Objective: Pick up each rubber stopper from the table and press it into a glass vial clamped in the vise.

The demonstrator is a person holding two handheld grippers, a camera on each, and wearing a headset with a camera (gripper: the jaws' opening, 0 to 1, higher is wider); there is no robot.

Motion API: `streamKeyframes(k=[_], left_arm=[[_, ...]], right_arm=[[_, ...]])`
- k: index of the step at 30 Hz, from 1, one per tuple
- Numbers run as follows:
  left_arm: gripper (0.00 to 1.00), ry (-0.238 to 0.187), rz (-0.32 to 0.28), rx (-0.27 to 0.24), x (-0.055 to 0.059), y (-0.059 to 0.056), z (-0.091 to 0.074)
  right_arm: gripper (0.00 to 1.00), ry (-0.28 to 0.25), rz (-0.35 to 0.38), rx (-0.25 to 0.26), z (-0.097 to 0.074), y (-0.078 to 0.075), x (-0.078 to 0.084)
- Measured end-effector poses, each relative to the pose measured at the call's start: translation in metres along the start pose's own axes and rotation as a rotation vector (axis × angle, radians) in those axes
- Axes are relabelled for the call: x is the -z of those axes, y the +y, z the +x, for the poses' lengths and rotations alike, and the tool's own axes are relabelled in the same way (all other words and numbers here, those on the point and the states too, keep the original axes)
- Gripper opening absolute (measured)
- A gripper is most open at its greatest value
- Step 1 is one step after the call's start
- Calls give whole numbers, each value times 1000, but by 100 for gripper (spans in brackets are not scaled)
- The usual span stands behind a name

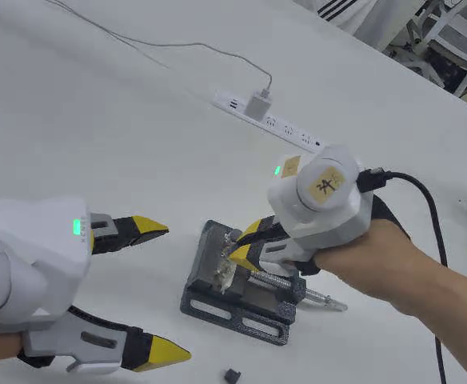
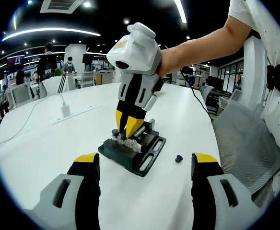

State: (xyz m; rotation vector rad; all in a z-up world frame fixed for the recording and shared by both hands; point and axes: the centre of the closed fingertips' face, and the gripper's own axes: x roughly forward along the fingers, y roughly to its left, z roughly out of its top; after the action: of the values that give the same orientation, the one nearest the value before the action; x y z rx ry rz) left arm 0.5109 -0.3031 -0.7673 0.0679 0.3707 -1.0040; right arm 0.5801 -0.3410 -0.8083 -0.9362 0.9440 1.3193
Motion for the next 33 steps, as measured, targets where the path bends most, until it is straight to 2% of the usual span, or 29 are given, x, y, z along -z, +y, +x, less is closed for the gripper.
streamKeyframes(k=[4,19,28,33], left_arm=[[77,-2,2,2,0,-1,0],[76,-5,-8,-12,2,2,-4],[76,-10,-11,-7,2,0,-1],[75,-12,-16,-8,2,1,-1]], right_arm=[[5,15,-23,-3,-1,-1,1],[5,49,-17,-16,-1,-1,-1],[4,37,7,-19,0,-1,0],[4,45,-5,-12,0,-1,-2]])
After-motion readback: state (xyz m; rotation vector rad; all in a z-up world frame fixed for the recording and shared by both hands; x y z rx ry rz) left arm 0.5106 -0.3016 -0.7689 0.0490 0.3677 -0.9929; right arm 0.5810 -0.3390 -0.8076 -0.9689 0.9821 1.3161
